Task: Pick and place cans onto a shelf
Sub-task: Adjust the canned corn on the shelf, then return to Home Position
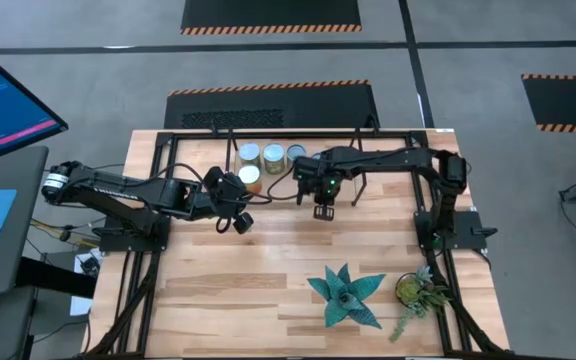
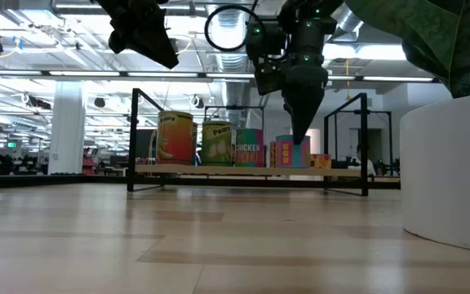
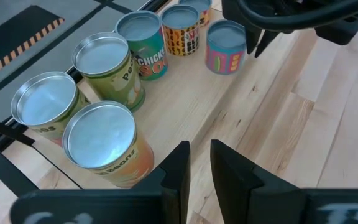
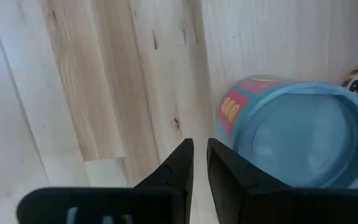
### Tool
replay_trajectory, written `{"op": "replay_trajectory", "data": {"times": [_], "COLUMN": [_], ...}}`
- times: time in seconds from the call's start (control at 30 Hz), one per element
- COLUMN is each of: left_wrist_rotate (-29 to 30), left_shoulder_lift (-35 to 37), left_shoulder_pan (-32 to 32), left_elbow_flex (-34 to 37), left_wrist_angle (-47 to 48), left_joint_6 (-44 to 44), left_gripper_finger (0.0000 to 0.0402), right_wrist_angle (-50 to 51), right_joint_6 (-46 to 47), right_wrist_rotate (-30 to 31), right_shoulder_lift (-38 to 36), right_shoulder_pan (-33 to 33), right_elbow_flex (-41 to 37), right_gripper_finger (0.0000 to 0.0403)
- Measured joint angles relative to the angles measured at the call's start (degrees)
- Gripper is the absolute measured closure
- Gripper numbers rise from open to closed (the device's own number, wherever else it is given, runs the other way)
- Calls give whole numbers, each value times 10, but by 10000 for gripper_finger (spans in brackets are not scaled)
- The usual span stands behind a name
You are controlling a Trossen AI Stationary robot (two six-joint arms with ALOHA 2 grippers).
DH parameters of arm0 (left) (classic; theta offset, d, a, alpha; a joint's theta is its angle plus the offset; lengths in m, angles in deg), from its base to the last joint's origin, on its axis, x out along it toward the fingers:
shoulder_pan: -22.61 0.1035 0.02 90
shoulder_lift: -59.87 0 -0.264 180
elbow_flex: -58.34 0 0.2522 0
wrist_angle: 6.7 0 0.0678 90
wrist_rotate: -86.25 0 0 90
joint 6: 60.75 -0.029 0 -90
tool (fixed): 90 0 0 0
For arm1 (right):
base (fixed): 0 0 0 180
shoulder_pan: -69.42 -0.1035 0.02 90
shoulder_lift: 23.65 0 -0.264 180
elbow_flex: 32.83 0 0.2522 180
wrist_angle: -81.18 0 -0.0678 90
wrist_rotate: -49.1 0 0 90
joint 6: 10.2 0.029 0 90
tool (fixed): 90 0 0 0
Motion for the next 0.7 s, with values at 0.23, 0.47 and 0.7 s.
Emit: {"op": "replay_trajectory", "data": {"times": [0.23, 0.47, 0.7], "left_wrist_rotate": [0, 0, 0], "left_shoulder_lift": [0, 0, 0], "left_shoulder_pan": [0, 0, 0], "left_elbow_flex": [0, 0, 0], "left_wrist_angle": [0, 0, 0], "left_joint_6": [0, 3, 3], "left_gripper_finger": [349, 349, 349], "right_wrist_angle": [0, 0, 27], "right_joint_6": [-3, 1, 29], "right_wrist_rotate": [0, 0, -2], "right_shoulder_lift": [0, 0, -30], "right_shoulder_pan": [12, 11, -27], "right_elbow_flex": [0, 0, 0], "right_gripper_finger": [333, 333, 333]}}
